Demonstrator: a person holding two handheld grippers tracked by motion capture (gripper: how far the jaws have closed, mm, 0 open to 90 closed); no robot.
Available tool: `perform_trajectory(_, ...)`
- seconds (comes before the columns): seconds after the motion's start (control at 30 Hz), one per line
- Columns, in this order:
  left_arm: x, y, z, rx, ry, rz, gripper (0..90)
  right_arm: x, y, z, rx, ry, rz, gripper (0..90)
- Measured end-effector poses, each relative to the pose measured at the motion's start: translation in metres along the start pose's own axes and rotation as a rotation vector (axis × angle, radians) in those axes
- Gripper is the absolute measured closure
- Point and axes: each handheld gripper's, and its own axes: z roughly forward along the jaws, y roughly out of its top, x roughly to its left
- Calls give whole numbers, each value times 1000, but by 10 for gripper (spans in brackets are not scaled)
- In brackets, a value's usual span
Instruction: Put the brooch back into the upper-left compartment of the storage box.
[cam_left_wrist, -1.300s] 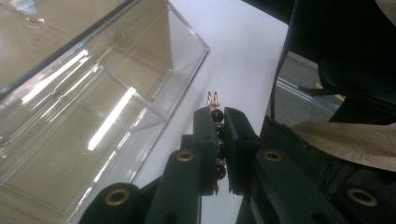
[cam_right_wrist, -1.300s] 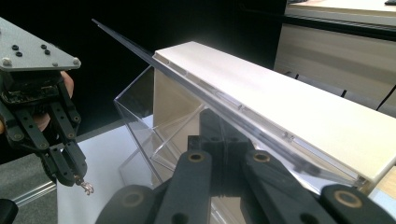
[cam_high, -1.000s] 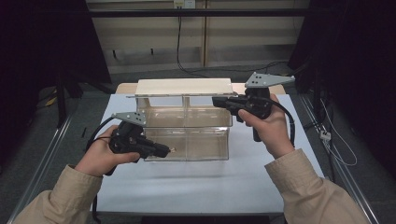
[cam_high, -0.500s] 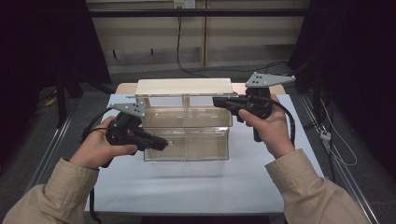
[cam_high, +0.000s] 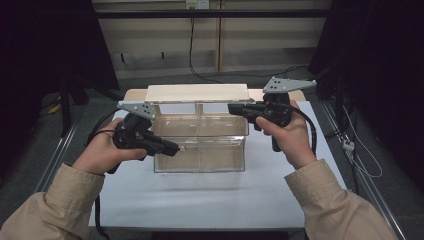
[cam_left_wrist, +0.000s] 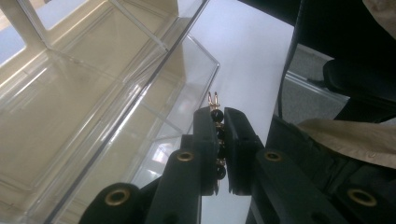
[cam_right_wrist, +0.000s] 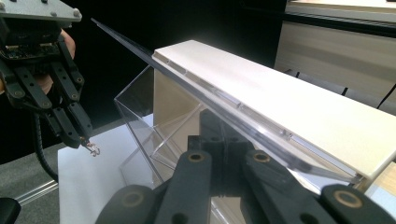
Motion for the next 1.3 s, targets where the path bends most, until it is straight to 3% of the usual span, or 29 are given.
perform_trajectory(0.27,4,8,-8,-10,18,2,844,0,-1,0,-3,2,1,900)
perform_trajectory(1.3,19,16,-13,-7,90,1,844,-1,-2,-1,-5,-1,2,900)
